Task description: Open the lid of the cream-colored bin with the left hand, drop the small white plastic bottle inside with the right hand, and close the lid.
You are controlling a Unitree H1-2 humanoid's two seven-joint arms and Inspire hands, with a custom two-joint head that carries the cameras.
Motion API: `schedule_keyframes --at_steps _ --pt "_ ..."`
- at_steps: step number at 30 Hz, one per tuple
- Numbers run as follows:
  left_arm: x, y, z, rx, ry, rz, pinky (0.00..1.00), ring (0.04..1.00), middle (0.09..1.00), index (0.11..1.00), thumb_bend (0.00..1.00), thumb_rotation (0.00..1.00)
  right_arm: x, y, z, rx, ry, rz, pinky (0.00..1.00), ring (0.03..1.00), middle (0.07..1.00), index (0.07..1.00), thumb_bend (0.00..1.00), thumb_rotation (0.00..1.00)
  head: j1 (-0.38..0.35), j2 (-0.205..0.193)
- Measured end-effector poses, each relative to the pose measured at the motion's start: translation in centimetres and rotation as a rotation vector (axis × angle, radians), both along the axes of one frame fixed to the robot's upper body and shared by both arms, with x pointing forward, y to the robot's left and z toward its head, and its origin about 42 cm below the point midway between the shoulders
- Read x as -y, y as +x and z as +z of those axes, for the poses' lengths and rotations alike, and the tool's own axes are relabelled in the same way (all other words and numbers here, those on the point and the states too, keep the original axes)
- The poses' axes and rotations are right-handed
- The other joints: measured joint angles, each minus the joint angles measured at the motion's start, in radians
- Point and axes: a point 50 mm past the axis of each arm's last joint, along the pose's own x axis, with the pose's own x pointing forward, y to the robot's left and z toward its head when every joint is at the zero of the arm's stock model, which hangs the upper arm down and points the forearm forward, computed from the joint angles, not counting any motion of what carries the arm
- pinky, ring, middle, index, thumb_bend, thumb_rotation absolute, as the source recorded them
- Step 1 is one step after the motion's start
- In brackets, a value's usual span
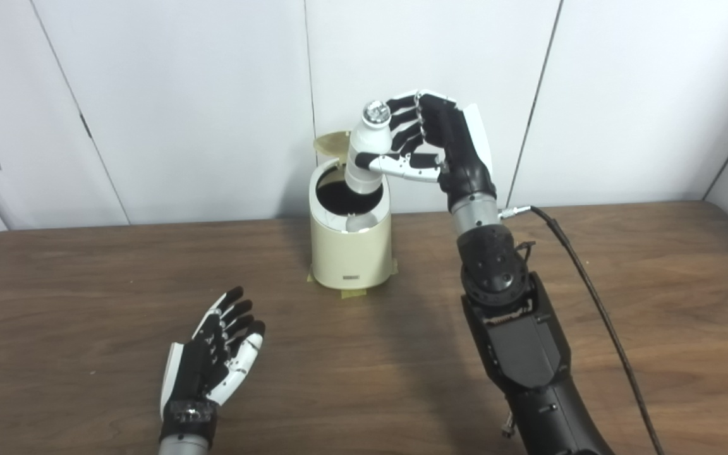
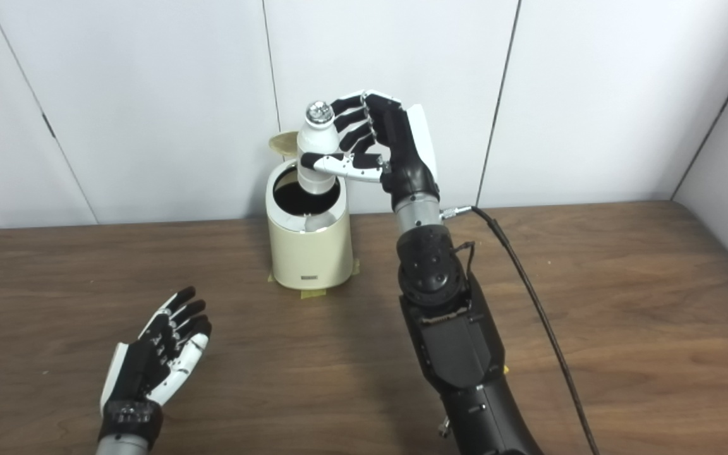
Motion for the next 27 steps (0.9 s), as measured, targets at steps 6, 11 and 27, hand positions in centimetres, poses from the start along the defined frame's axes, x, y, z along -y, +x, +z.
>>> schedule_keyframes --at_steps 6,11,27 --pt "0.2 -0.1 0.1 0.004 -0.002 -0.003 0.77 0.829 0.857 0.921 0.44 0.4 -1.1 0.7 -1.6 0.006 -0.041 0.003 0.31 0.384 0.474 0.524 0.52 0.0 0.0 0.002" --pt "0.5 -0.1 0.2 0.01 -0.004 -0.006 0.77 0.831 0.856 0.914 0.46 0.4 -1.9 1.7 -2.1 0.022 -0.054 0.01 0.32 0.394 0.481 0.519 0.52 0.0 0.012 0.003" --pt "0.5 -0.2 0.4 0.014 -0.003 -0.003 0.76 0.824 0.853 0.913 0.45 0.39 -2.7 2.5 -4.4 0.064 -0.134 0.0 0.41 0.429 0.497 0.483 0.52 0.0 0.002 0.009"
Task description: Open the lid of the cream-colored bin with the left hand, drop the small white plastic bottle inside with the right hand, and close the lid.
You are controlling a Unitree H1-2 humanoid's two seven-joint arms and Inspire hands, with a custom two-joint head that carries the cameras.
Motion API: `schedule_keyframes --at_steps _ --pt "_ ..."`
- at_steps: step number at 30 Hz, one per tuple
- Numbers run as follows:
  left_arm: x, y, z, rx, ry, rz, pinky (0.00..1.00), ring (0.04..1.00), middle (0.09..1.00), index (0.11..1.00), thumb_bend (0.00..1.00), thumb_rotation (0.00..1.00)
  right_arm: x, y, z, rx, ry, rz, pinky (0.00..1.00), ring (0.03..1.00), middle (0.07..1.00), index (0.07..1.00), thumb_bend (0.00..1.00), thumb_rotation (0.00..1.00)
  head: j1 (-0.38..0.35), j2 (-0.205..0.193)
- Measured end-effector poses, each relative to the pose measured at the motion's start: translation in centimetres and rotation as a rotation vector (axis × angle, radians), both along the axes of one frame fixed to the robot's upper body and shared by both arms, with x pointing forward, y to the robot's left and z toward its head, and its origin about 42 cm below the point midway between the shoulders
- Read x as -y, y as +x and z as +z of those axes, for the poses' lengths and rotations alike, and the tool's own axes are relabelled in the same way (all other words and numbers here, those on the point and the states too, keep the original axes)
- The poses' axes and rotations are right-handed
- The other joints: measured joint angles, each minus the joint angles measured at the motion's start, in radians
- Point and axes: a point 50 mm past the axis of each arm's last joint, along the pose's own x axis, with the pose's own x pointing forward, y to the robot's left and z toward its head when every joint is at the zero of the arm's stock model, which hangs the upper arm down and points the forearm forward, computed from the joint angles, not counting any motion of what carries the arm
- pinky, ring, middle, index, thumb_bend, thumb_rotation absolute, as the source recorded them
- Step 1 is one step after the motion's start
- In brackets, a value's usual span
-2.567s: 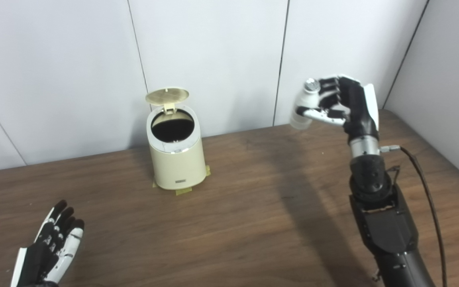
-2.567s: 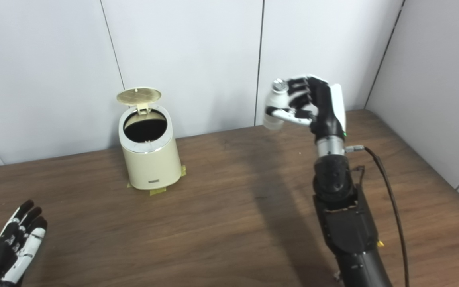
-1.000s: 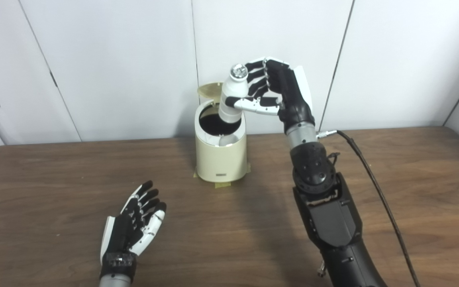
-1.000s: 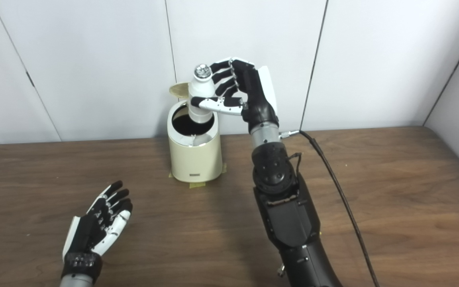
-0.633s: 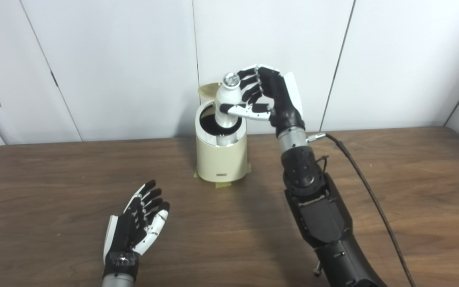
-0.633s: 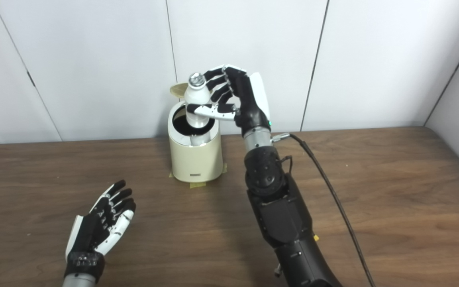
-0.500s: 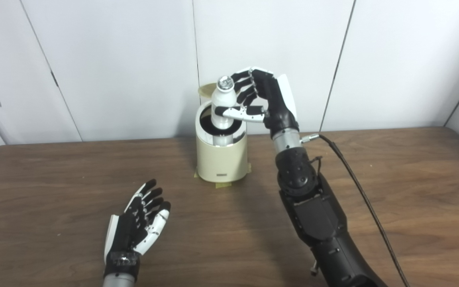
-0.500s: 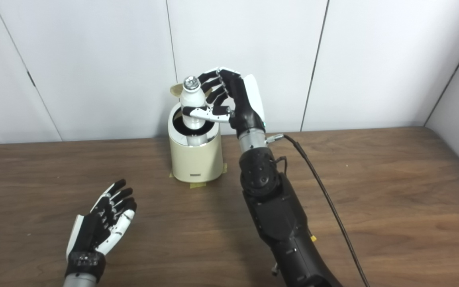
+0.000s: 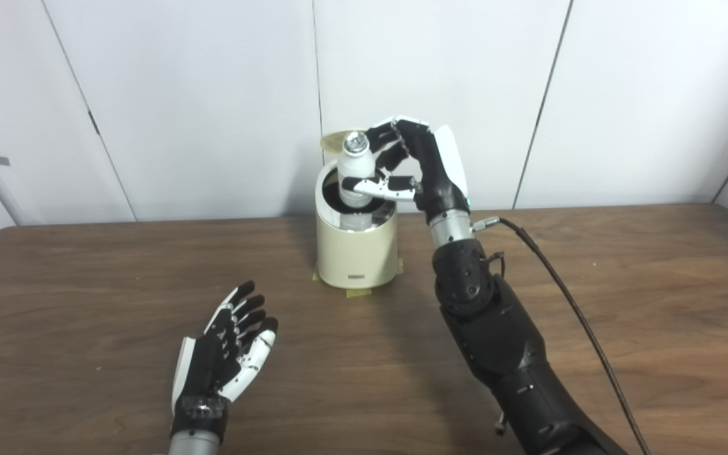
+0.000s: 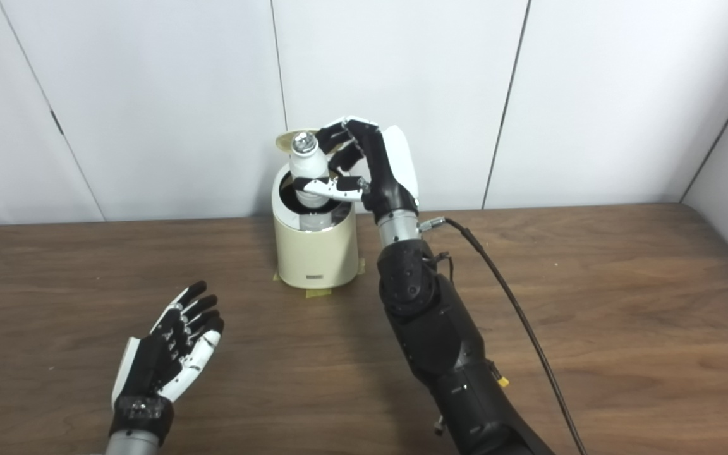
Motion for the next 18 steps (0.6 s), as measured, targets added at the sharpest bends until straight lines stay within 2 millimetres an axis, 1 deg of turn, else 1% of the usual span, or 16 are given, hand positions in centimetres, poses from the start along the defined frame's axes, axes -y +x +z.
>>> schedule_keyframes --at_steps 3,6,9,13,14,15,16,17,18 --pt "0.01 0.0 0.0 0.0 0.0 0.0 0.76 0.82 0.85 0.91 0.44 0.38 -0.14 -0.02 -0.15 0.005 -0.008 0.006 0.41 0.43 0.496 0.485 0.52 0.0 0.0 0.0" --pt "0.0 -0.01 0.0 0.0 0.0 0.001 0.76 0.821 0.851 0.908 0.45 0.39 -0.04 0.0 -0.15 0.006 -0.012 0.004 0.41 0.423 0.482 0.512 0.52 0.0 0.0 0.0" --pt "-0.01 -0.01 0.0 -0.001 0.0 0.002 0.76 0.821 0.848 0.909 0.46 0.39 0.05 0.03 -0.17 0.006 -0.027 -0.002 0.43 0.425 0.478 0.534 0.52 0.0 0.0 0.0" --pt "-0.01 -0.01 0.0 -0.002 0.0 0.002 0.76 0.82 0.846 0.913 0.46 0.4 0.41 0.16 -0.29 -0.018 -0.08 -0.016 0.47 0.433 0.498 0.515 0.52 0.0 0.0 0.0" --pt "-0.01 -0.01 0.0 -0.002 0.0 0.002 0.76 0.82 0.845 0.913 0.46 0.41 0.52 0.18 -0.27 -0.025 -0.092 -0.021 0.47 0.496 0.501 0.499 0.53 0.0 0.0 0.0" --pt "-0.01 -0.01 0.0 -0.002 0.0 0.002 0.76 0.82 0.845 0.913 0.47 0.41 0.62 0.2 -0.21 -0.032 -0.103 -0.027 0.47 0.517 0.502 0.494 0.53 0.0 0.0 0.0" --pt "-0.01 -0.01 0.0 -0.002 0.0 0.002 0.76 0.819 0.843 0.911 0.46 0.41 0.7 0.21 -0.16 -0.036 -0.116 -0.031 0.46 0.542 0.569 0.494 0.53 0.07 0.0 0.0" --pt "-0.01 -0.01 0.0 -0.002 0.0 0.002 0.76 0.818 0.841 0.909 0.46 0.41 0.74 0.22 -0.17 -0.038 -0.127 -0.034 0.46 0.564 0.614 0.494 0.52 0.11 -0.008 0.002" --pt "-0.01 -0.01 0.0 -0.002 0.0 0.002 0.76 0.818 0.841 0.909 0.46 0.41 0.79 0.23 -0.22 -0.04 -0.139 -0.035 0.46 0.571 0.63 0.494 0.52 0.12 -0.008 0.002"
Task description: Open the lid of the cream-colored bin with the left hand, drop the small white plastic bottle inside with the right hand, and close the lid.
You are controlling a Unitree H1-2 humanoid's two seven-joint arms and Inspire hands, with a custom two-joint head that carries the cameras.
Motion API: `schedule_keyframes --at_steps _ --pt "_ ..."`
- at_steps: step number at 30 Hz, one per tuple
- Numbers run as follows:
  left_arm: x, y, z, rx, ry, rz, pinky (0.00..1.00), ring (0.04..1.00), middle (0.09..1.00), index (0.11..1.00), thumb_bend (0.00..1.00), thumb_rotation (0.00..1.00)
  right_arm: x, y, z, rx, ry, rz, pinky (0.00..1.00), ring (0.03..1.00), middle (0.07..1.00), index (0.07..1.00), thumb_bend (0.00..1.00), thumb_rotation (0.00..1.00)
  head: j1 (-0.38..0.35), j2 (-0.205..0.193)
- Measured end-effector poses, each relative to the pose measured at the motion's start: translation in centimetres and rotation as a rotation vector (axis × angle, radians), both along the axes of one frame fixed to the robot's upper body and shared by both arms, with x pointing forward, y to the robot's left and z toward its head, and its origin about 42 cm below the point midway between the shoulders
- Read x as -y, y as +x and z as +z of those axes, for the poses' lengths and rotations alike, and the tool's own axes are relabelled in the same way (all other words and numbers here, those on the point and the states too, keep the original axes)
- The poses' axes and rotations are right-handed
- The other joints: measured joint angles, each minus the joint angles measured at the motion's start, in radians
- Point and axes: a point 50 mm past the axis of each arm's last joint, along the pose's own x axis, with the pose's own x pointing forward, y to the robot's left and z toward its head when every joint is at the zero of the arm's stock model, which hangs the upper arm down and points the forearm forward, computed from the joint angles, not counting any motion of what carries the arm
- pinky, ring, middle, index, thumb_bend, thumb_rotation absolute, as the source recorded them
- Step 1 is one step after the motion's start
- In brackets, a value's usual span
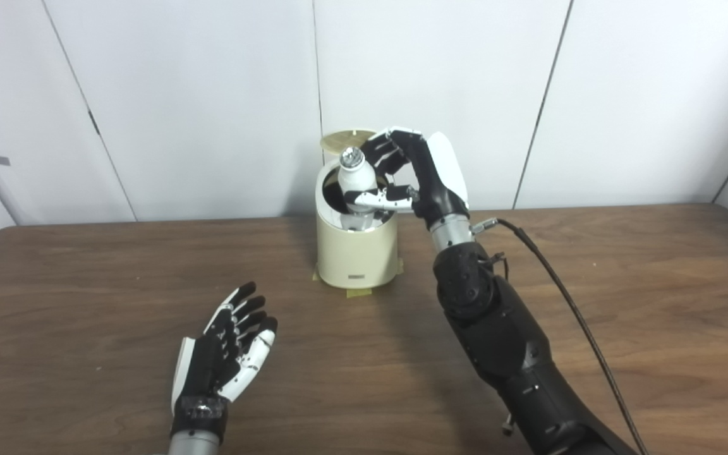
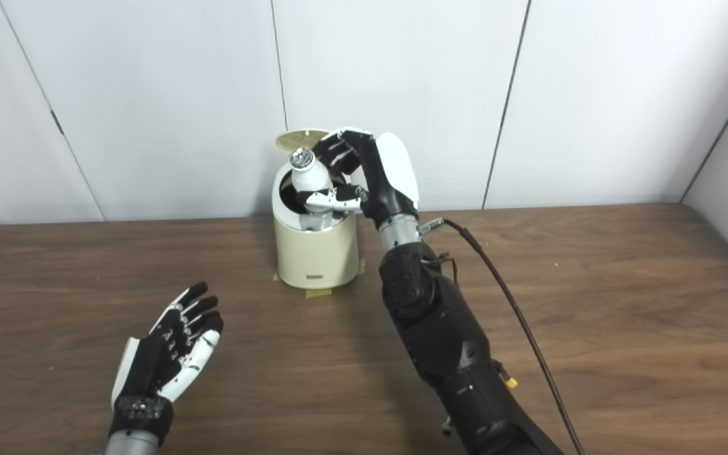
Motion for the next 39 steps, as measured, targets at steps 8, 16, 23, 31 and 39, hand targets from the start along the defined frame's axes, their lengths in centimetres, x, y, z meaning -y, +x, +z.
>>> schedule_keyframes --at_steps 8,16,23,31,39 --pt "-0.1 0.0 0.0 -0.001 -0.002 0.003 0.77 0.819 0.842 0.91 0.46 0.4 0.5 0.2 -0.2 -0.027 -0.054 0.001 0.53 0.631 0.671 0.633 0.93 0.14 -0.005 0.0" --pt "-0.1 0.0 0.0 0.001 0.0 0.003 0.76 0.802 0.825 0.907 0.45 0.4 0.4 0.0 0.1 -0.03 -0.06 -0.006 0.54 0.644 0.683 0.687 0.95 0.16 -0.008 0.005" --pt "-0.1 -0.1 0.4 0.008 0.0 0.005 0.76 0.8 0.82 0.903 0.44 0.38 0.4 0.0 0.0 -0.029 -0.061 -0.008 0.53 0.62 0.654 0.649 0.93 0.14 -0.012 0.008" --pt "-0.2 -0.1 0.4 0.005 0.0 0.006 0.75 0.791 0.814 0.9 0.44 0.39 0.6 -0.7 0.3 -0.007 0.092 -0.029 0.37 0.431 0.496 0.495 0.53 0.01 -0.014 0.008" --pt "-0.3 -0.1 0.4 0.006 -0.003 0.009 0.75 0.792 0.815 0.9 0.44 0.38 1.5 -2.1 2.0 0.041 0.187 -0.03 0.38 0.432 0.482 0.489 0.52 0.0 -0.017 0.006"
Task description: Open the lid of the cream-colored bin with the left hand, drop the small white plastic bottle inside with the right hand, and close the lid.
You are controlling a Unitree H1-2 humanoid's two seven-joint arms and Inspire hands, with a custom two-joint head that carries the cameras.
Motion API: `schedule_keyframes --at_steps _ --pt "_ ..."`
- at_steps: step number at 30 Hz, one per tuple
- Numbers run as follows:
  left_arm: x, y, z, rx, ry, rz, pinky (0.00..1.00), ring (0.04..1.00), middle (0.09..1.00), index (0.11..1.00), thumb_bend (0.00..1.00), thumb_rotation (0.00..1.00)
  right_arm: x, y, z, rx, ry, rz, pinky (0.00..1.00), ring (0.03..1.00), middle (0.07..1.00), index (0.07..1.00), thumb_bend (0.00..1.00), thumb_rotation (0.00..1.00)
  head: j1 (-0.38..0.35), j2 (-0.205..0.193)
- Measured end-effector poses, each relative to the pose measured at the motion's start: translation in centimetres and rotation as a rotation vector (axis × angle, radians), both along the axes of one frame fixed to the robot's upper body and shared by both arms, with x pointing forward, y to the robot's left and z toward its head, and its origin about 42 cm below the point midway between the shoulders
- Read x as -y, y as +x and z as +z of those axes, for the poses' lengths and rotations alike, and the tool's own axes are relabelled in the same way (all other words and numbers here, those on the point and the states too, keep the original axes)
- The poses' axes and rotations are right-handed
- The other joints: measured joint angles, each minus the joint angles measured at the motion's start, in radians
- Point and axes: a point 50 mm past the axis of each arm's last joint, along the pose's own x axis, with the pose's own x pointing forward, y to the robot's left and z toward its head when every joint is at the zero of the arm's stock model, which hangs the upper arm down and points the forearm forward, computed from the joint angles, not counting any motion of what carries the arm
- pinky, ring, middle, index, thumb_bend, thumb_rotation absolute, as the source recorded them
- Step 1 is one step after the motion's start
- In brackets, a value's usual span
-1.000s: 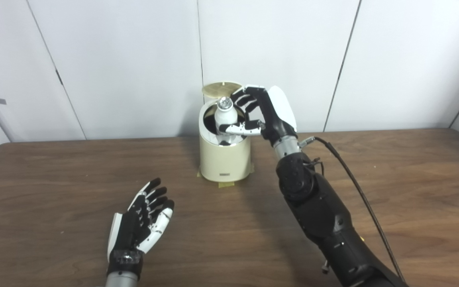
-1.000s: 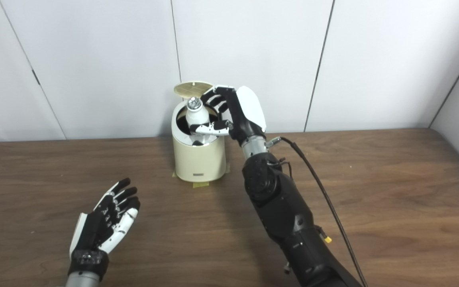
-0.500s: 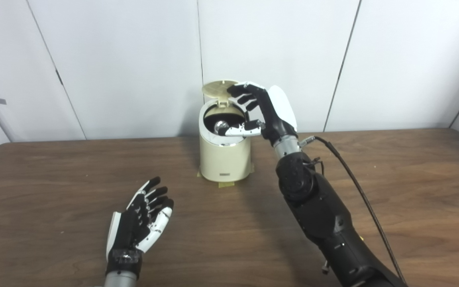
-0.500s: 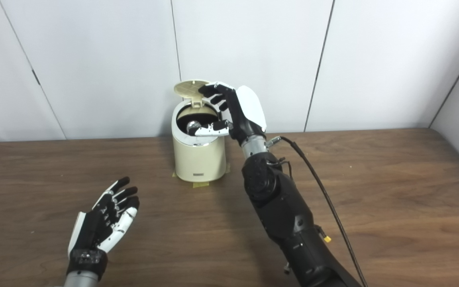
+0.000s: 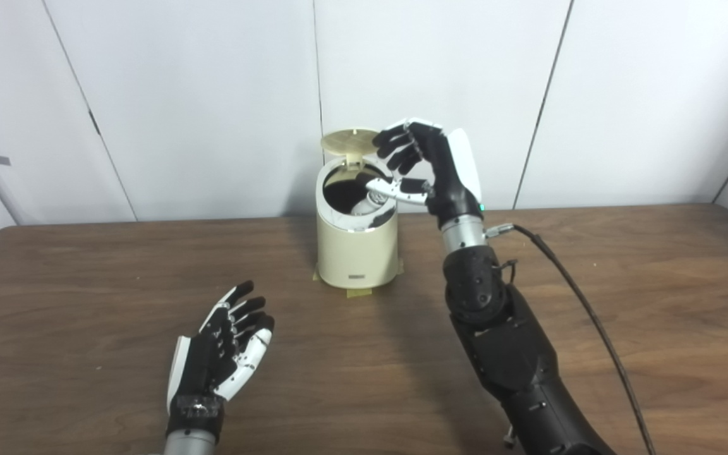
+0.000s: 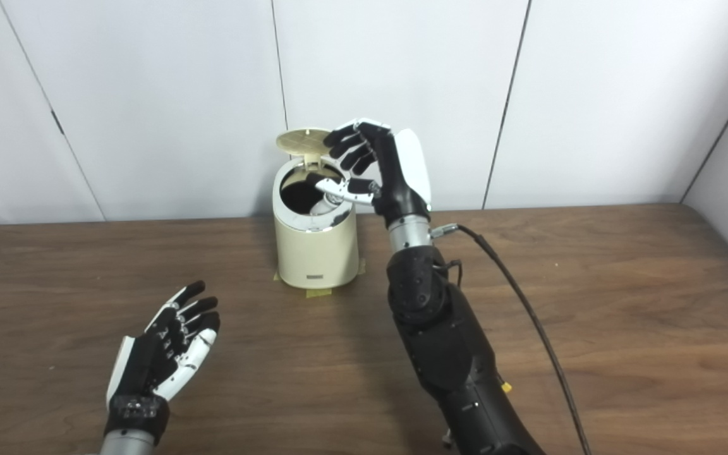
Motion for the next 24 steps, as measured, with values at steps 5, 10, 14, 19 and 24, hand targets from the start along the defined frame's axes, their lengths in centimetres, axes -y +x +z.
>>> schedule_keyframes --at_steps 5,10,14,19,24 --pt "-0.1 0.0 0.0 -0.001 -0.006 0.0 0.76 0.797 0.818 0.901 0.44 0.37 1.3 -1.0 0.5 -0.017 0.052 -0.032 0.39 0.443 0.487 0.481 0.52 0.0 -0.005 -0.005" --pt "-0.5 0.0 -0.1 -0.004 -0.022 0.005 0.77 0.806 0.821 0.899 0.45 0.36 3.1 -2.7 0.1 -0.047 0.107 -0.058 0.41 0.464 0.493 0.473 0.52 0.0 -0.012 -0.008" --pt "-0.9 0.2 -0.2 -0.007 -0.049 0.009 0.78 0.817 0.828 0.893 0.45 0.35 5.4 -4.5 -0.3 -0.082 0.127 -0.081 0.44 0.476 0.492 0.471 0.52 0.0 -0.012 -0.009" --pt "-1.4 0.5 -0.3 -0.023 -0.099 0.015 0.82 0.828 0.835 0.882 0.45 0.36 8.3 -6.7 -1.5 -0.153 0.163 -0.094 0.44 0.472 0.486 0.481 0.52 0.0 -0.009 -0.014" --pt "-1.1 1.3 -0.1 -0.068 -0.147 0.028 0.84 0.835 0.841 0.859 0.42 0.41 10.6 -9.6 -3.9 -0.3 0.233 -0.052 0.43 0.484 0.495 0.51 0.52 0.0 0.005 -0.023"
